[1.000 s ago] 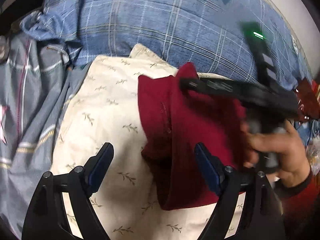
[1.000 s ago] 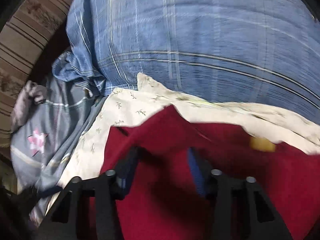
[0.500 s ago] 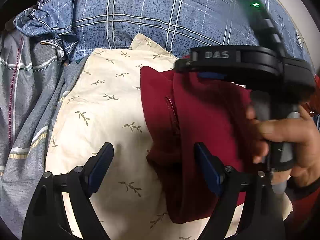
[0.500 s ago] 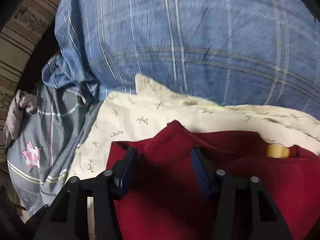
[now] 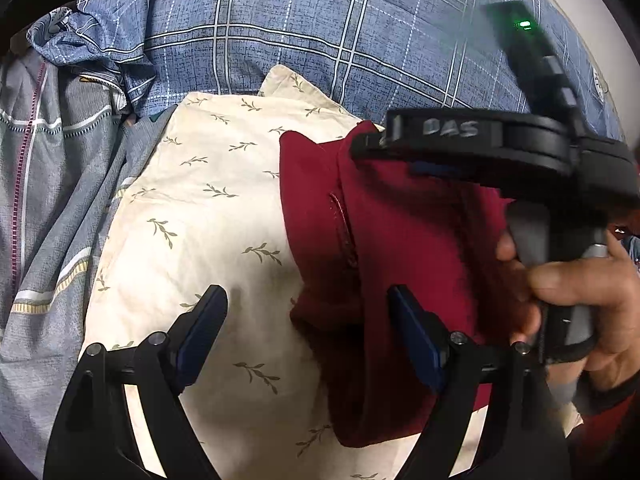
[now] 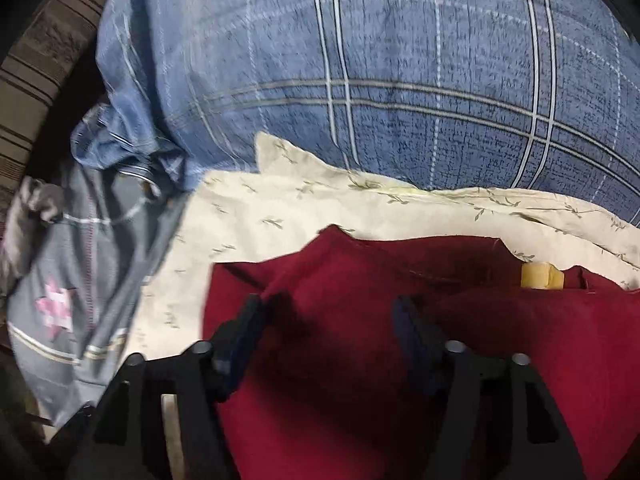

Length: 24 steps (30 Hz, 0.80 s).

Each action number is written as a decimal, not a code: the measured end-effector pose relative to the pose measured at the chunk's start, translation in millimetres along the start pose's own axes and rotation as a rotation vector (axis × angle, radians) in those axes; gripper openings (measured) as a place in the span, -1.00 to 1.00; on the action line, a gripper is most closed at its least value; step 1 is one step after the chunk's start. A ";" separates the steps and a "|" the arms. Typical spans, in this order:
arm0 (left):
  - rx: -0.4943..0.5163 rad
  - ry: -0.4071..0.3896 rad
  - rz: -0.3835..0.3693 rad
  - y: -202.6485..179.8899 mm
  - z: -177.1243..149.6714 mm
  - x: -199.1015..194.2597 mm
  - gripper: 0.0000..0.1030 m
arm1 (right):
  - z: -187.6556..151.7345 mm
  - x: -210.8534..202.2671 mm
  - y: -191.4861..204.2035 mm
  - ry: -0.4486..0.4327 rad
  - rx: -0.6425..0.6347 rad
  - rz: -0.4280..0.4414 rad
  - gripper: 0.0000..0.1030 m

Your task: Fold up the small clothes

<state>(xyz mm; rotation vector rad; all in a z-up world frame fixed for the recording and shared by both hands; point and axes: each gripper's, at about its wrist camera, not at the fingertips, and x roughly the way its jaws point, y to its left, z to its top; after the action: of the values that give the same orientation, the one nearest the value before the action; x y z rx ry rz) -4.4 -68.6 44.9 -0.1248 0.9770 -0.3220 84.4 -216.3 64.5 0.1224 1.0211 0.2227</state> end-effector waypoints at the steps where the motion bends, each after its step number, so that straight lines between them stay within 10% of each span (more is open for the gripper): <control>1: -0.001 0.001 -0.001 -0.5 -0.4 0.7 0.62 | -1.5 -2.3 1.1 0.000 -0.008 -0.001 0.49; 24: -0.048 0.030 -0.039 5.3 0.5 9.0 0.68 | -6.0 28.4 26.8 0.060 -0.063 -0.019 0.68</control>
<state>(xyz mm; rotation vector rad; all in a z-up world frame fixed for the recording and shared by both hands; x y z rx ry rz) 1.8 -66.5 36.7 -0.1834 1.0137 -0.3373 90.1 -183.5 43.3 0.0490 1.0733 0.2421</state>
